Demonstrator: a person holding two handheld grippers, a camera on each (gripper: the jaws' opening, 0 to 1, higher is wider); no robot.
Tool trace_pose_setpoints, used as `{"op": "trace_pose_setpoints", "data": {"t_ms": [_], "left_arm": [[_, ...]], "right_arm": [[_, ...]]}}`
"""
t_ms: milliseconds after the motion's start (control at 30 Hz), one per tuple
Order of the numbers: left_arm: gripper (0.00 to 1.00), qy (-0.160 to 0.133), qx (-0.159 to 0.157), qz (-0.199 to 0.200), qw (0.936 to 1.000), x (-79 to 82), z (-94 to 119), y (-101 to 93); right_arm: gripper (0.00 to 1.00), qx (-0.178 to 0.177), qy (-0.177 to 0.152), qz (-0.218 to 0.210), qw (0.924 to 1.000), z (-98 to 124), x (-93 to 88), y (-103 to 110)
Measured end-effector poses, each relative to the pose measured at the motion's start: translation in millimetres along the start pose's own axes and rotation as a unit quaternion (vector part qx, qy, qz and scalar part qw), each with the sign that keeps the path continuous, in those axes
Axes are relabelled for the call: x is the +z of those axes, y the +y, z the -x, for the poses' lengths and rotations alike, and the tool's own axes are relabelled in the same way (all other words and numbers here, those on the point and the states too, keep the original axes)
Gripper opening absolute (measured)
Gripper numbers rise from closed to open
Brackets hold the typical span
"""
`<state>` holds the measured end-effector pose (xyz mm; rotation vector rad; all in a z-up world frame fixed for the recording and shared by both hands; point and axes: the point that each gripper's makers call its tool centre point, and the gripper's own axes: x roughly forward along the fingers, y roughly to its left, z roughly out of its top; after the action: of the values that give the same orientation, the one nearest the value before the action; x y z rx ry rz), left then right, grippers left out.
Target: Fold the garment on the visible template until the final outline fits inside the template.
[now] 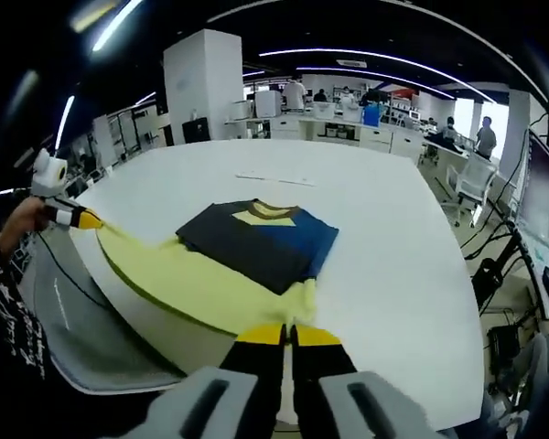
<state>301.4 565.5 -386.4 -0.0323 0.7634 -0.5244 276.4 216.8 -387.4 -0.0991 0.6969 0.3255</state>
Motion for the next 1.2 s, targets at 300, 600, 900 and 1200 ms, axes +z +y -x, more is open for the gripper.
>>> {"op": "trace_pose_setpoints", "data": {"t_ms": [300, 600, 900, 1200], "left_arm": [[0.0, -0.015, 0.007, -0.011, 0.9998, 26.3, -5.9, 5.2], [0.0, -0.04, 0.016, -0.01, 0.999, 60.4, -16.8, 15.7], [0.0, -0.064, 0.021, -0.016, 0.9976, 97.9, -31.4, 26.7], [0.0, -0.097, 0.036, -0.004, 0.9946, 132.3, -47.1, 40.8]], "right_arm": [[0.0, -0.003, -0.02, 0.008, 0.9998, -8.7, 29.3, -12.2], [0.0, -0.005, -0.04, 0.012, 0.9991, -22.9, 59.4, -26.3], [0.0, -0.019, -0.059, 0.023, 0.9978, -39.5, 91.0, -41.8], [0.0, -0.041, -0.078, 0.028, 0.9957, -62.0, 118.3, -56.4]]}}
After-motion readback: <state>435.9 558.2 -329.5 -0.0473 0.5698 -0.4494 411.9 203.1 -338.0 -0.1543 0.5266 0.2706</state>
